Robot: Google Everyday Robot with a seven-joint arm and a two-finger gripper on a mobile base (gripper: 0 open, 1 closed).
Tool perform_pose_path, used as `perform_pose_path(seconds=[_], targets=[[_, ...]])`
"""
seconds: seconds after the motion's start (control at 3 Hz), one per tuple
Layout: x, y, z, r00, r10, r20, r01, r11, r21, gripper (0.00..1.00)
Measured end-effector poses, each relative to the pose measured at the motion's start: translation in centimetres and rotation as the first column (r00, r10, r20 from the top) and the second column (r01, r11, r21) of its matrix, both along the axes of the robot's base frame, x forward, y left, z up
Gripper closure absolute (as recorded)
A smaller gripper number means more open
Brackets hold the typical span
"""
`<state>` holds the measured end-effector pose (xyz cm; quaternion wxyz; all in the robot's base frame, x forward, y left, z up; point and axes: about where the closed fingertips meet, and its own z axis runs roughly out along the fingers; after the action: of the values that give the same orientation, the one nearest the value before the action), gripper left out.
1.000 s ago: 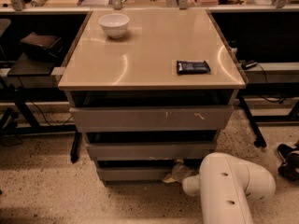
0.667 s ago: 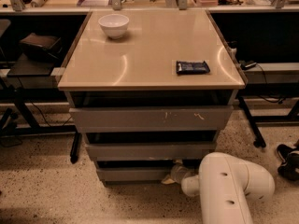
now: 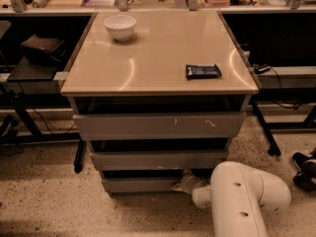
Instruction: Open bottom drawer
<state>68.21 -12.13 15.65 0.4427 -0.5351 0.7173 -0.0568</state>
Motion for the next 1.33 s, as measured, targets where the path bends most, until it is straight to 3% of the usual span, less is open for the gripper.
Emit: perform_pose_path(seconds=[0.67,1.0,1.33], targets=[[-0.6,0.0,-0.1,1.0000,-0.001,-0.008,0.001,1.000,0.010,0.89],[-0.6,0.0,0.3,1.0000,-0.001,-0.008,0.001,1.000,0.010,1.00],[-2.9,-0.9,-0.7,0.9986,-0.042,-0.032,0.043,0.999,0.022,1.00]])
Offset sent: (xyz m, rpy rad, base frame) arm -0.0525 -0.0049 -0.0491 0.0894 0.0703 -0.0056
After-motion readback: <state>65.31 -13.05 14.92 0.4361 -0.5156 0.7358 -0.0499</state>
